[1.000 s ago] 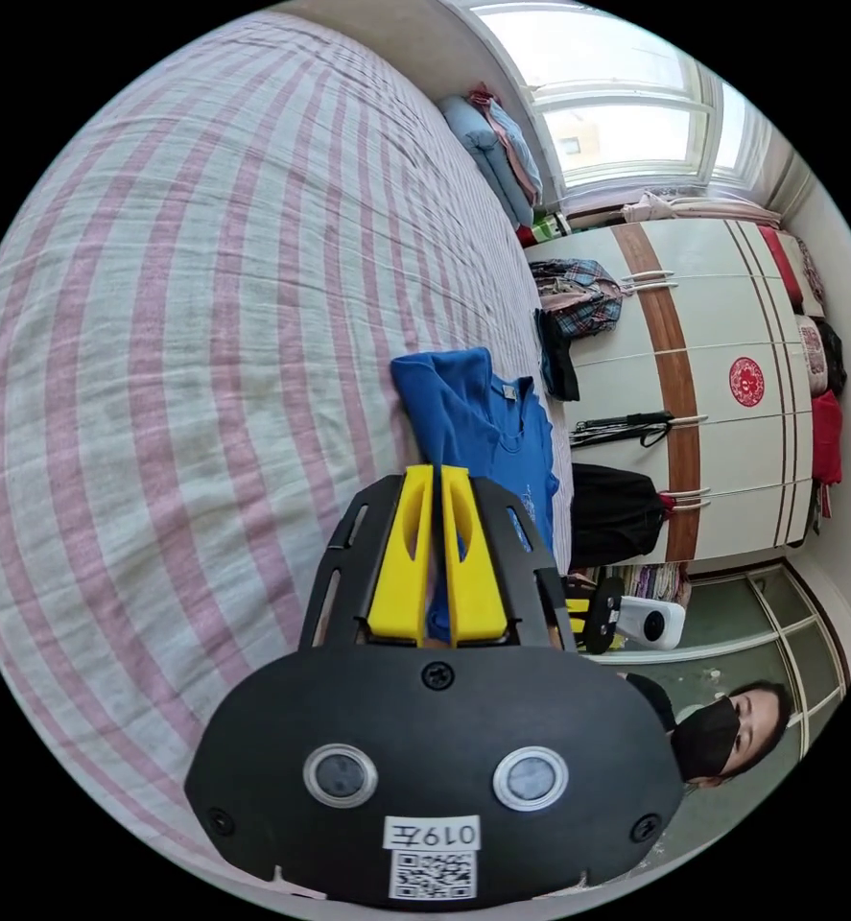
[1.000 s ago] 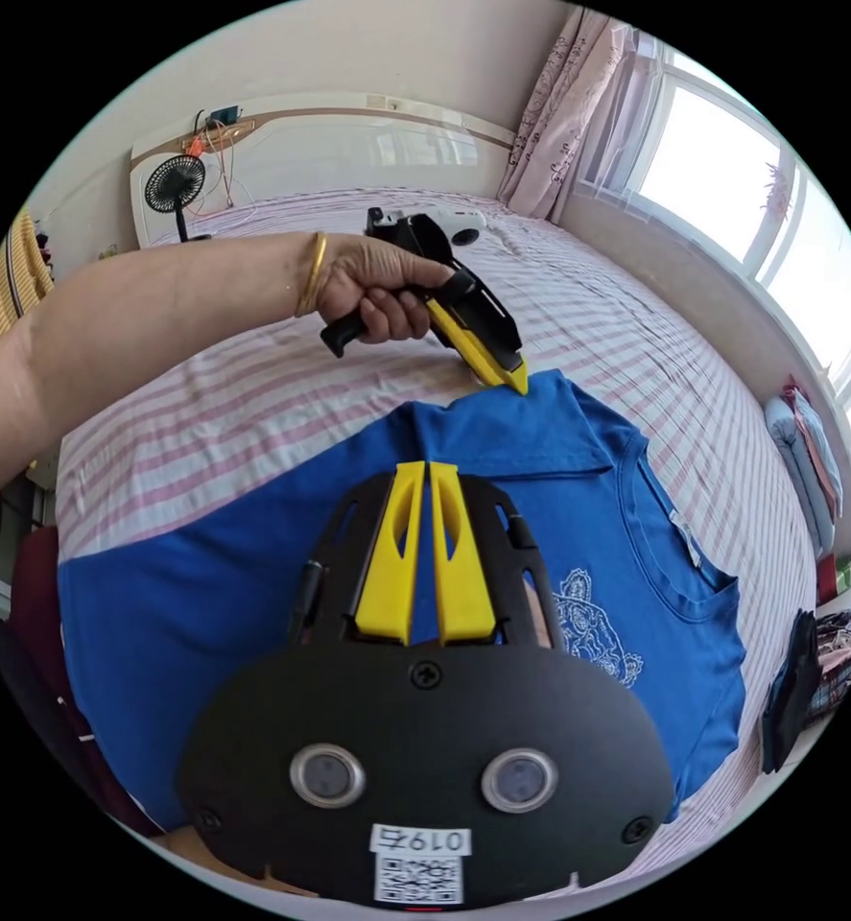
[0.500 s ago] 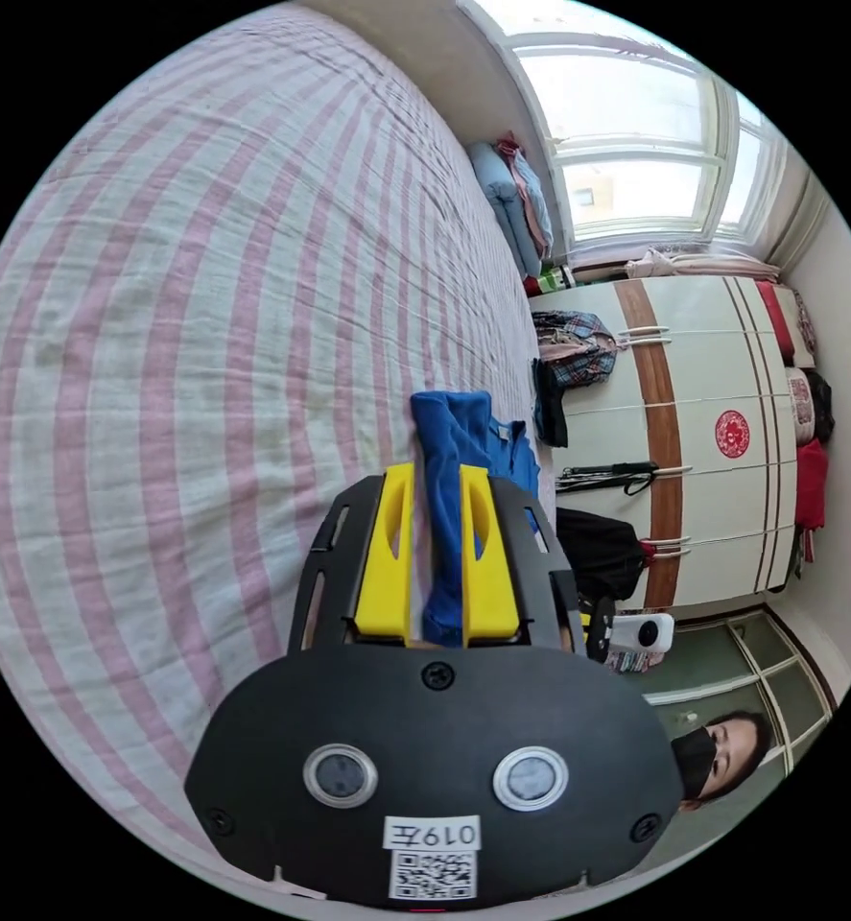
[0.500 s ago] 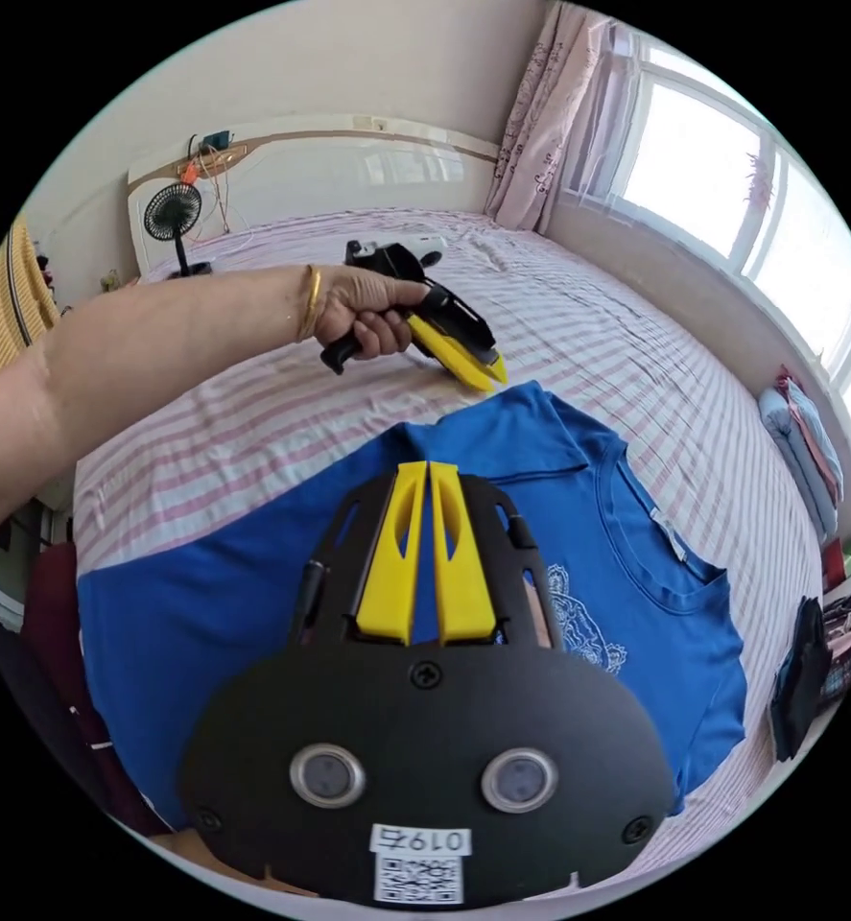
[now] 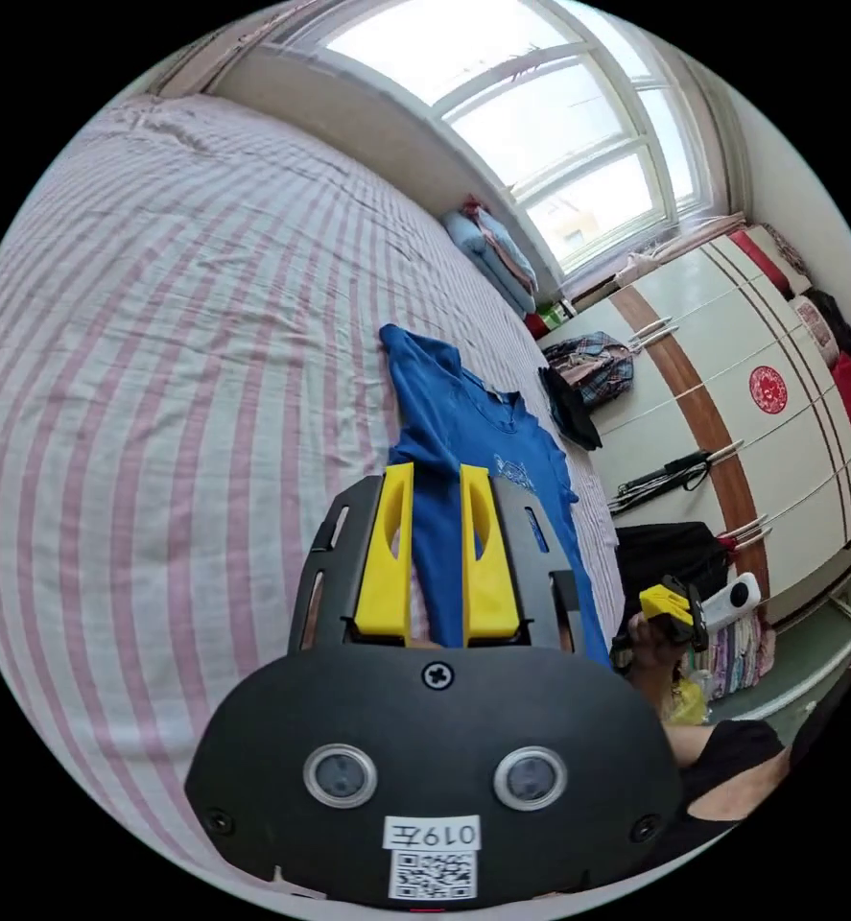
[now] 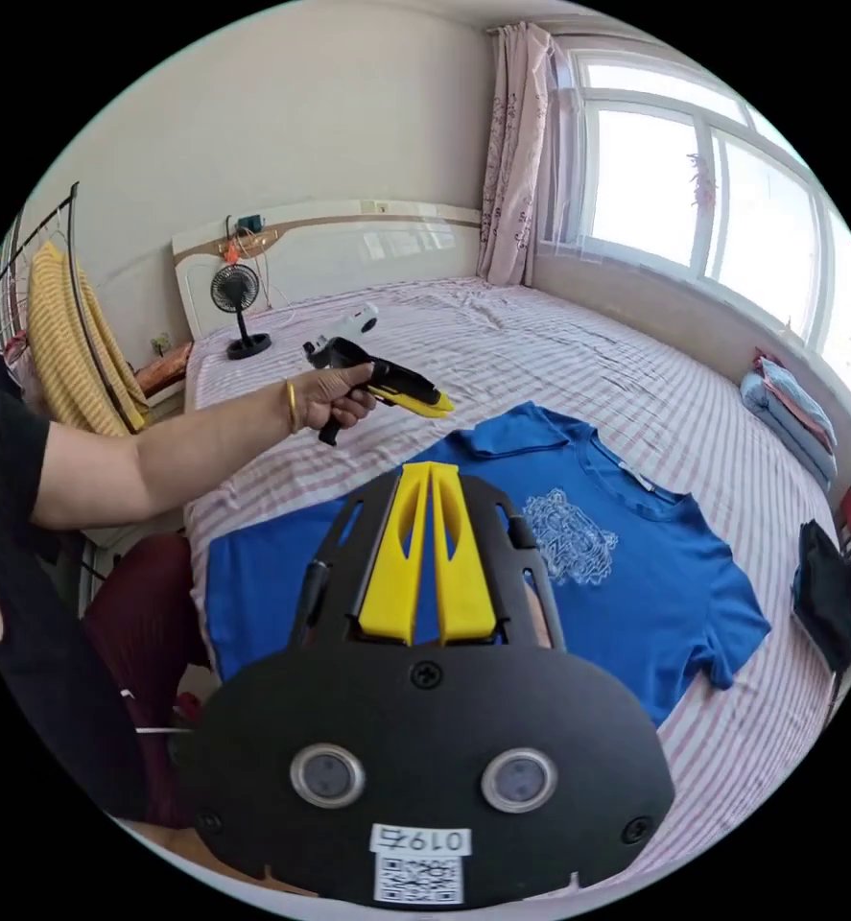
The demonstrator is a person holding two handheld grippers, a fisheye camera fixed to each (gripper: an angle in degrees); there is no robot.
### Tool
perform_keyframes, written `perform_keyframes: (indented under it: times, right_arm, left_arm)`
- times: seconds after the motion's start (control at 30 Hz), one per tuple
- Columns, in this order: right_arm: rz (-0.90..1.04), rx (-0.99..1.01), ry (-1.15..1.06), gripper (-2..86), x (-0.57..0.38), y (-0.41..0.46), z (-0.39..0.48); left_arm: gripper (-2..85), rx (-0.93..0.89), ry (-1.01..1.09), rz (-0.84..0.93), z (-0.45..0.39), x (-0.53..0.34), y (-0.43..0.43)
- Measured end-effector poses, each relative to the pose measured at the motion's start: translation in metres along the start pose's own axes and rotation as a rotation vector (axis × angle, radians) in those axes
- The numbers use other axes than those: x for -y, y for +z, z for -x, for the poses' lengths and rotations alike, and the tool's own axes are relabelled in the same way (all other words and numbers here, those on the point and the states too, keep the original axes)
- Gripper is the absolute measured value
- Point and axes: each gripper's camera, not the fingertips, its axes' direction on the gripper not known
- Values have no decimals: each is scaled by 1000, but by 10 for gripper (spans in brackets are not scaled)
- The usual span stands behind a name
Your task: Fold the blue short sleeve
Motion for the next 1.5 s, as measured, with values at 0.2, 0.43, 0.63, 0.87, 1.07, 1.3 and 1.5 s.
perform_keyframes:
  times: [0.2, 0.43, 0.63, 0.87, 1.07, 1.3, 1.5]
  right_arm:
    - [-89, 79, 160, -5, -79, -53, 14]
    - [-171, 38, 89, -8, -37, -56, -17]
    - [-275, 134, 21, -7, 56, -4, -100]
    - [-170, 270, -47, -8, 125, 59, -155]
    - [56, 254, 62, -9, 144, 90, -190]
    - [182, 320, 202, -8, 213, 120, -238]
    - [166, 360, 297, -7, 279, 164, -284]
  left_arm:
    - [14, 237, 140, -219, -167, -134, -113]
    - [10, 323, 312, -207, -285, -138, -154]
    - [9, 374, 317, -326, -324, -120, -204]
    - [16, 165, 279, -275, -338, -46, -215]
    - [49, 21, 115, -209, -344, 16, -220]
    - [70, 567, 359, -104, -443, 102, -179]
    - [69, 682, 562, 7, -454, 164, -104]
